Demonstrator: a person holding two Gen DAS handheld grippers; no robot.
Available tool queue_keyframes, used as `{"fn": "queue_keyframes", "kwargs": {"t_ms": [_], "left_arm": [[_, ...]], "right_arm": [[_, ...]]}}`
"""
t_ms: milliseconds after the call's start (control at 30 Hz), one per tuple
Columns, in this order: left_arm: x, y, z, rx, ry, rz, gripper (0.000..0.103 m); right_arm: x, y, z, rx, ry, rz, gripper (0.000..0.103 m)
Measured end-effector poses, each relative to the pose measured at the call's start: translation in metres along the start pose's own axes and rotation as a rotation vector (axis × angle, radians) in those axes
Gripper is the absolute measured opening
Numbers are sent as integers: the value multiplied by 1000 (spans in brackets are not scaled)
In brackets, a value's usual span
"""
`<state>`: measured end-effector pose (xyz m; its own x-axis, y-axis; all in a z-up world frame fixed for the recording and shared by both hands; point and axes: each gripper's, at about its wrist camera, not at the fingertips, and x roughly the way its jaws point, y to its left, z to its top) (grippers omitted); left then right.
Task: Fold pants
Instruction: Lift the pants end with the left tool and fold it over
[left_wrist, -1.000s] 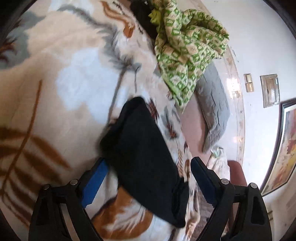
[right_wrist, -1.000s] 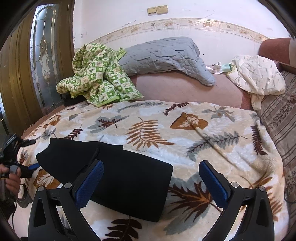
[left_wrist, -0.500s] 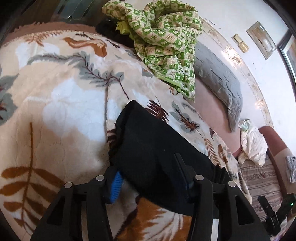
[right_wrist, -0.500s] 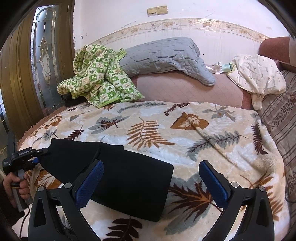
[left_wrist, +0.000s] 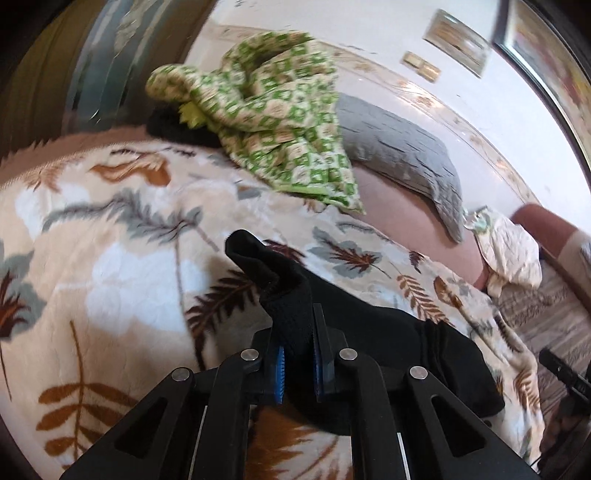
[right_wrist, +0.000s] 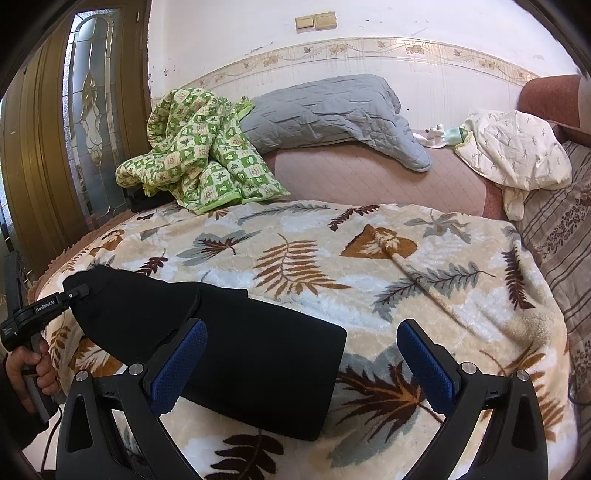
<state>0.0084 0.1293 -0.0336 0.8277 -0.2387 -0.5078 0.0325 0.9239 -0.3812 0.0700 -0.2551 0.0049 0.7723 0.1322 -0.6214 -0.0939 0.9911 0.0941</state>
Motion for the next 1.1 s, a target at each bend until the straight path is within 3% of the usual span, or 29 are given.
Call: {"fn": "queue_keyframes", "kwargs": {"t_ms": [333,467,600,700,933,1100], "left_arm": [[-19,-74,11,215,-20,-155,9],[-19,-114,14,301,17,-276,9],[-12,-154,9,370,77,-351,9],[2,-180,0,416,140,-354,9],[55,-223,-8,515,335,-270,9],[66,-242,-6,560,368,-279,9]], "right_arm": [[-1,-8,-1,31,11,5,103],[-4,-15,0,56,-2,-2,102],[-3,-32,0,117,13,-52,102],[-9,-53,-1,205,3,-70,102],[-23,-95,-6,345,-11,-116,102],[-26,-104,-7,380,-11,-112,102]]}}
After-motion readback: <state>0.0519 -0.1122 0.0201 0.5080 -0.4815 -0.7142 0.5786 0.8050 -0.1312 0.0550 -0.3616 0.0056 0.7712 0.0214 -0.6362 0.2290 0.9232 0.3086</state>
